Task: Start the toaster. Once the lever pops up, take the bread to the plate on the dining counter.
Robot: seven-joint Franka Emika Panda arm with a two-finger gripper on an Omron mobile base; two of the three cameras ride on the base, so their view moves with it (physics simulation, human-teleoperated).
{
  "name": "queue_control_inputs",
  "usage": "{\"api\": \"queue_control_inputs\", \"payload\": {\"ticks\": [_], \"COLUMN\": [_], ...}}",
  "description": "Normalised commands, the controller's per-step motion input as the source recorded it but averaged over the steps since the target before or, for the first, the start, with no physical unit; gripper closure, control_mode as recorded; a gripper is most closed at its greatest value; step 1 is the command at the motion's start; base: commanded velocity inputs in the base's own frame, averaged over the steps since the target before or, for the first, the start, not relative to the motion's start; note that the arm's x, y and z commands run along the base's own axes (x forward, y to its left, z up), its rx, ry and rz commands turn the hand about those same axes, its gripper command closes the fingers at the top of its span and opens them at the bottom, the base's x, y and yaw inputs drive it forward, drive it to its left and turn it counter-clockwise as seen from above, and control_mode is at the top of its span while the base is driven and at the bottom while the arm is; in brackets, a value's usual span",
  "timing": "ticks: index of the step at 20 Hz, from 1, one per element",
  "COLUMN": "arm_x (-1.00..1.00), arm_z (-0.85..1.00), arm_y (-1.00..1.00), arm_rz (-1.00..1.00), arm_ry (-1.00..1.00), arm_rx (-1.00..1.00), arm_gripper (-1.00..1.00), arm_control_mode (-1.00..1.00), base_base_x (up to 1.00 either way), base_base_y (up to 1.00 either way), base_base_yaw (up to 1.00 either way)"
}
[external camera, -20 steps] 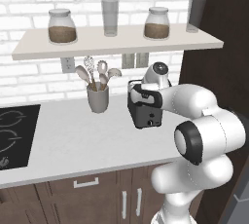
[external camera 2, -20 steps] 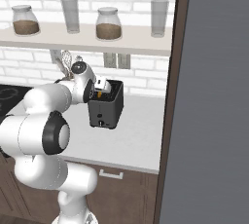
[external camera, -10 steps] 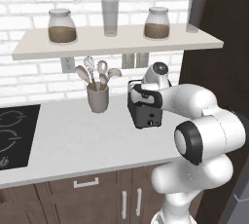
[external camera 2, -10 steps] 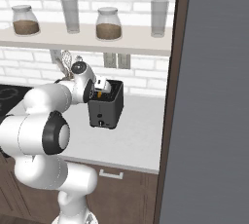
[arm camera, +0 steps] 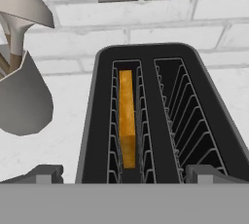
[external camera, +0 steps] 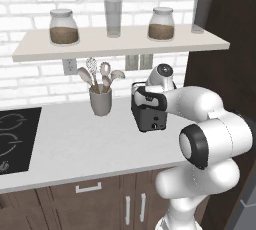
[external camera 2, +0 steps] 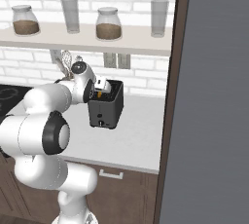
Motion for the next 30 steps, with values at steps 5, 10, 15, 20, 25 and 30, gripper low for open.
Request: {"api": "queue_control_inputs", "payload": {"ticks": [5, 10, 15, 20, 25, 30], "arm_x": [0.0, 0.0, 0.0, 0.0, 0.0, 0.0], "arm_z": [0.0, 0.0, 0.0, 0.0, 0.0, 0.0], "arm_y": [0.0, 0.0, 0.0, 0.0, 0.0, 0.0], "arm_rz": [0.0, 0.0, 0.0, 0.0, 0.0, 0.0], "arm_ry": [0.0, 0.0, 0.0, 0.0, 0.0, 0.0], "arm_rx": [0.0, 0.0, 0.0, 0.0, 0.0, 0.0], "arm_gripper": [-1.0, -1.0, -1.0, -1.0, -1.0, -1.0], "arm_control_mode": [-1.0, -1.0, -1.0, -1.0, -1.0, -1.0], "base_base_x": [0.0, 0.0, 0.0, 0.0, 0.0, 0.0], "base_base_y": [0.0, 0.0, 0.0, 0.0, 0.0, 0.0], "base_base_yaw": [0.0, 0.0, 0.0, 0.0, 0.0, 0.0]}}
